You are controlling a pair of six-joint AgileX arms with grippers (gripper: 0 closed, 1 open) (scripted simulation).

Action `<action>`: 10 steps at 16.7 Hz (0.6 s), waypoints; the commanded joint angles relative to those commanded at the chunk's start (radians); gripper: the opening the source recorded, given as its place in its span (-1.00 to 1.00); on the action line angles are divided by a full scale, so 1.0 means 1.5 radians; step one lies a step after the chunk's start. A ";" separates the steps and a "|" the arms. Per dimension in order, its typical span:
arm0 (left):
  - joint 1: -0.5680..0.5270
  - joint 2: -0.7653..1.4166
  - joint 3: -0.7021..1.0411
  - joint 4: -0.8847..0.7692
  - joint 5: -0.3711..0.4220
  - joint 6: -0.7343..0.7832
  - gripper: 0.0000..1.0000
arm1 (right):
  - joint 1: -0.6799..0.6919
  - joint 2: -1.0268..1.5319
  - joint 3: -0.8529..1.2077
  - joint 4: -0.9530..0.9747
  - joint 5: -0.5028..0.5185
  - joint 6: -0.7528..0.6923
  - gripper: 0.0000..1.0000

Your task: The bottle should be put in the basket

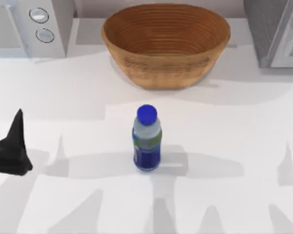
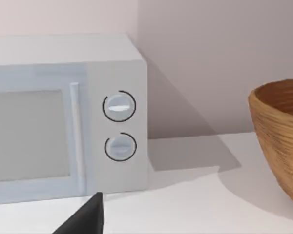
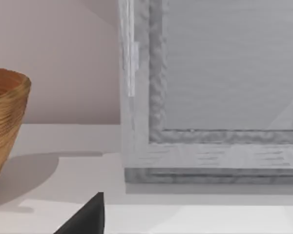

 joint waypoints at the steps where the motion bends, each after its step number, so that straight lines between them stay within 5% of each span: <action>1: -0.020 0.062 0.005 0.049 0.006 0.002 1.00 | 0.000 0.000 0.000 0.000 0.000 0.000 1.00; 10: -0.209 0.695 0.050 0.503 0.066 0.014 1.00 | 0.000 0.000 0.000 0.000 0.000 0.000 1.00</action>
